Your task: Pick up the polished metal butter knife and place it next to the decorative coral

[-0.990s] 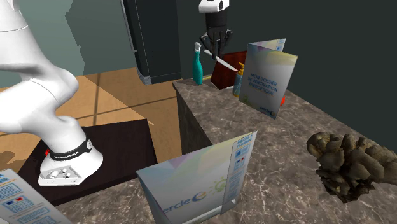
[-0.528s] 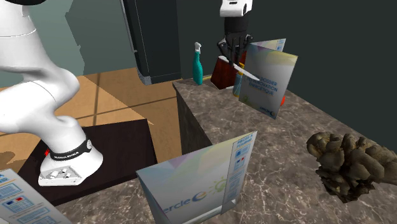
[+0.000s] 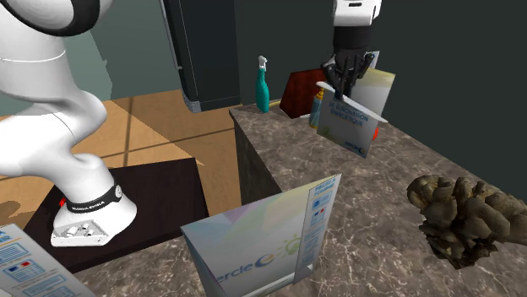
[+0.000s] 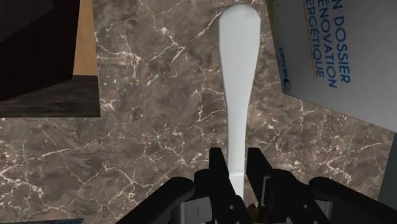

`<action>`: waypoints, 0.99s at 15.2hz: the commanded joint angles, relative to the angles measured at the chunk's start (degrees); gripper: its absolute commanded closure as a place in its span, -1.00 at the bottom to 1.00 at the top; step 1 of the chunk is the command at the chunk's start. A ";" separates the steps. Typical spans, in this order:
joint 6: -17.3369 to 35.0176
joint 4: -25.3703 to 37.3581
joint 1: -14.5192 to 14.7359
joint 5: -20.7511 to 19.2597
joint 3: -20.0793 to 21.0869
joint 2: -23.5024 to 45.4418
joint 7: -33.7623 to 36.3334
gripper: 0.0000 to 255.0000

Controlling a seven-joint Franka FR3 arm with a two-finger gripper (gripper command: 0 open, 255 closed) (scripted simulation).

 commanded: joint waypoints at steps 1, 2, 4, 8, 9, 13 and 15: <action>-1.43 4.99 -0.14 -1.14 -0.87 3.80 -1.63 1.00; -2.44 7.72 -0.16 -1.61 -1.26 5.59 -2.46 1.00; -5.68 16.21 0.12 -2.92 -2.30 10.95 -4.67 1.00; -2.11 11.85 -0.62 -2.70 -2.30 10.20 -4.59 1.00; -1.26 10.87 -0.77 -2.68 -2.31 10.08 -4.57 1.00; 1.99 7.29 -1.29 -2.65 -2.35 9.81 -4.46 1.00; 3.55 5.69 -1.49 -2.68 -2.39 9.79 -4.40 1.00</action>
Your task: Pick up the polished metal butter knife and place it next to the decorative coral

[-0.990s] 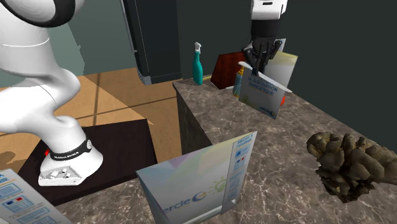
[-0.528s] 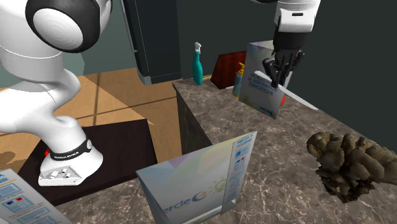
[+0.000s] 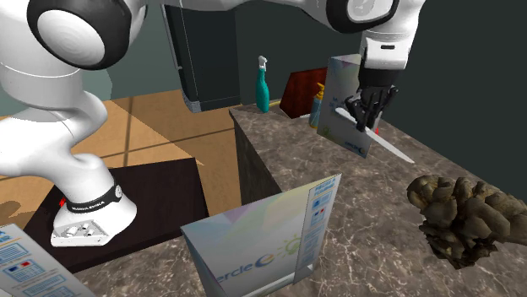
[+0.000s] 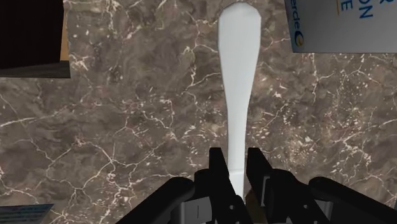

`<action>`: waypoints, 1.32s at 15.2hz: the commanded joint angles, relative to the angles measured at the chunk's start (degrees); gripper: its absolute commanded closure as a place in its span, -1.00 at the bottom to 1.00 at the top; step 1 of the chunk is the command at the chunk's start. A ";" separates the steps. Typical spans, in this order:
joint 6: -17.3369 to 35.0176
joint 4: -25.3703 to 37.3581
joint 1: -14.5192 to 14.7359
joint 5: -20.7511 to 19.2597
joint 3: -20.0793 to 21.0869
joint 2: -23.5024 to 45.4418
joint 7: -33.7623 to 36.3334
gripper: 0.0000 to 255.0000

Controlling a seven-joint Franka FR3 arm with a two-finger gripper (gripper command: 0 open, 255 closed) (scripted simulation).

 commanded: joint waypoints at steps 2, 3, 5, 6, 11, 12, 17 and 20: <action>2.52 -2.64 -0.27 -0.06 -0.04 -0.11 0.18 1.00; 3.26 -3.35 -0.34 -0.09 -0.07 -0.06 0.22 1.00; 4.72 -4.69 -0.47 -0.19 -0.14 0.08 0.29 1.00; 5.44 -5.33 -0.52 -0.25 -0.18 0.17 0.33 1.00; 8.90 -8.20 -0.70 -0.61 -0.42 0.84 0.57 1.00; 9.57 -8.71 -0.72 -0.70 -0.47 1.02 0.62 1.00; 12.83 -11.00 -0.75 -1.21 -0.79 2.06 0.90 1.00; 14.71 -12.17 -0.72 -1.57 -1.02 2.82 1.09 1.00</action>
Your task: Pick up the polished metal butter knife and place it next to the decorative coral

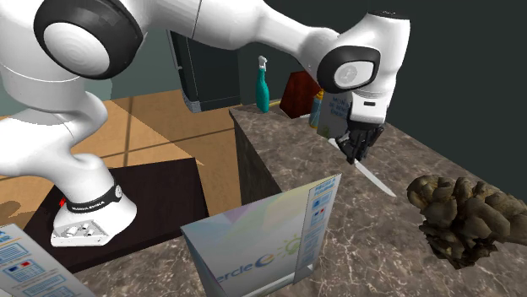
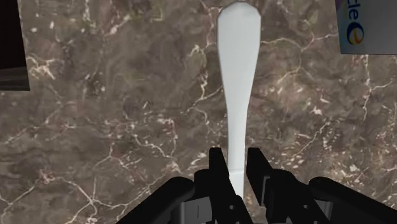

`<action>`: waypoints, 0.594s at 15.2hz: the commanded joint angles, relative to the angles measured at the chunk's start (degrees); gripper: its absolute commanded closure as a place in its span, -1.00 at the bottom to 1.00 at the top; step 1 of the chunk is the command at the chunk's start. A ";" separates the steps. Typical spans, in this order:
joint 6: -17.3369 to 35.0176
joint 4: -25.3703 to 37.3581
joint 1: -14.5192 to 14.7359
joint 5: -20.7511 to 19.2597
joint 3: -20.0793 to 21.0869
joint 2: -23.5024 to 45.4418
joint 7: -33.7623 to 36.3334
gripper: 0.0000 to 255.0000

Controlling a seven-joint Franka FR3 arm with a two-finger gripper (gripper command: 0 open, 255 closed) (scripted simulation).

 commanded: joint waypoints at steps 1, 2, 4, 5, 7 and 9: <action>1.37 -0.85 0.08 -0.27 -0.15 0.52 0.21 1.00; 1.97 -1.19 0.10 -0.40 -0.24 0.81 0.27 1.00; 3.17 -1.82 0.17 -0.66 -0.42 1.41 0.41 1.00; 3.76 -2.12 0.20 -0.80 -0.51 1.72 0.48 1.00; 4.93 -2.65 0.28 -1.08 -0.71 2.38 0.63 1.00; 6.07 -3.13 0.38 -1.37 -0.92 3.07 0.77 1.00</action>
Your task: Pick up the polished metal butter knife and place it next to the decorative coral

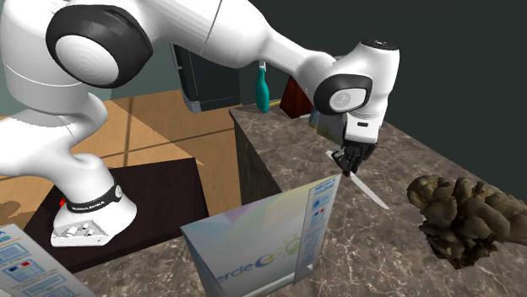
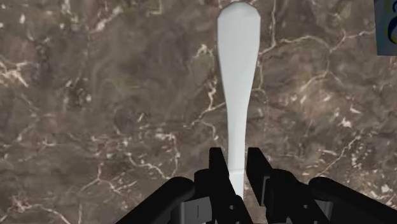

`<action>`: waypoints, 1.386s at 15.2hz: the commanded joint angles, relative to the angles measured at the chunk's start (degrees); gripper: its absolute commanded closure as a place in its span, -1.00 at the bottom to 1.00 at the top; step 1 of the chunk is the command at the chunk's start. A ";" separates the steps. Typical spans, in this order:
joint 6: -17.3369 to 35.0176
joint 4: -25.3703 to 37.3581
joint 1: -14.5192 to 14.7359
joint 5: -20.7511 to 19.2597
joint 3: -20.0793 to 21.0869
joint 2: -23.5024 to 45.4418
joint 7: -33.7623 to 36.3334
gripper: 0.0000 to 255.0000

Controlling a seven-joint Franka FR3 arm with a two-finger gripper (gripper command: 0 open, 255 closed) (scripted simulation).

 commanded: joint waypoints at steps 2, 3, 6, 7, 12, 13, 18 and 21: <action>1.69 -0.64 0.19 -0.45 -0.32 1.07 0.26 1.00; 2.24 -0.82 0.25 -0.60 -0.43 1.45 0.33 1.00; 3.86 -1.29 0.45 -1.07 -0.80 2.63 0.56 1.00; 4.39 -1.42 0.52 -1.22 -0.92 3.04 0.64 1.00; 4.90 -1.53 0.60 -1.38 -1.05 3.45 0.71 1.00; 4.90 -1.53 0.60 -1.38 -1.05 3.45 0.71 1.00; 4.90 -1.54 0.60 -1.38 -1.05 3.45 0.71 -1.00; 4.90 -1.54 0.60 -1.38 -1.05 3.45 0.71 -1.00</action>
